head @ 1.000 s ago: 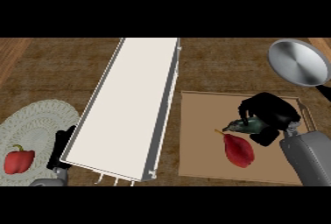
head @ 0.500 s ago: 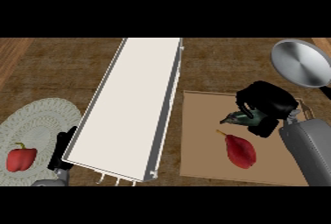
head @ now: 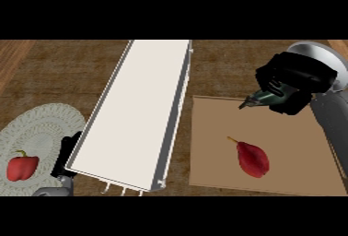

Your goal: Pick the eggplant from the tray and place it in the tiered shelf

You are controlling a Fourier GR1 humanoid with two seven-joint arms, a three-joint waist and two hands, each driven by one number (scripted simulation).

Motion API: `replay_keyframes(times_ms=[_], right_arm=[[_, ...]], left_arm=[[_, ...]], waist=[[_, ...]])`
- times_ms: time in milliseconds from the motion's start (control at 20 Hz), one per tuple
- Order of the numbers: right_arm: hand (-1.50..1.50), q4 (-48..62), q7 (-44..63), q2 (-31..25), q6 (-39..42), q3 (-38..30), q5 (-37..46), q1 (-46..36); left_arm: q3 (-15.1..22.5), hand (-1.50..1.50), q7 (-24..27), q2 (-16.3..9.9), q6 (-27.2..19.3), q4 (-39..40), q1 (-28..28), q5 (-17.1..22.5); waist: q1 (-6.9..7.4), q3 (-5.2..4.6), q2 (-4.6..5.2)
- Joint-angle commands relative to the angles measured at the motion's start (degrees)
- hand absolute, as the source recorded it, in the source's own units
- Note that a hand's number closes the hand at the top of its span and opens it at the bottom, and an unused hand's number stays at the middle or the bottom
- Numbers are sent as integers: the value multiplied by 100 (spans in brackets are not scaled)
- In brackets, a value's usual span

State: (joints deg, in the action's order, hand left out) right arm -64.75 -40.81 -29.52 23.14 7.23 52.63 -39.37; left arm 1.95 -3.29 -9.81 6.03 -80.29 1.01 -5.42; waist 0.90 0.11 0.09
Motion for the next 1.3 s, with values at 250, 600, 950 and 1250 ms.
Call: replay_keyframes(times_ms=[250, 600, 950, 1250], right_arm=[[150, 45, 391, 367, 1188, -1256, -1805, -1052], [150, 48, 1858, 1010, 1215, -1343, -2246, -2050], [150, 728, 2973, 1611, 745, -1313, -2034, -3324], [150, 1671, 2882, 2260, 35, -1002, -1643, -3885]], left_arm=[[-115, 0, -231, -106, 79, -247, -80, 90], [-41, 0, 79, -65, 104, -142, -352, -39], [-116, 0, -101, 59, 101, 70, 101, 20], [-112, 0, -14, -51, 279, -39, -35, 41]], waist=[[-52, -13, -36], [-30, -14, -15], [-9, -16, 1], [72, -16, 26]])
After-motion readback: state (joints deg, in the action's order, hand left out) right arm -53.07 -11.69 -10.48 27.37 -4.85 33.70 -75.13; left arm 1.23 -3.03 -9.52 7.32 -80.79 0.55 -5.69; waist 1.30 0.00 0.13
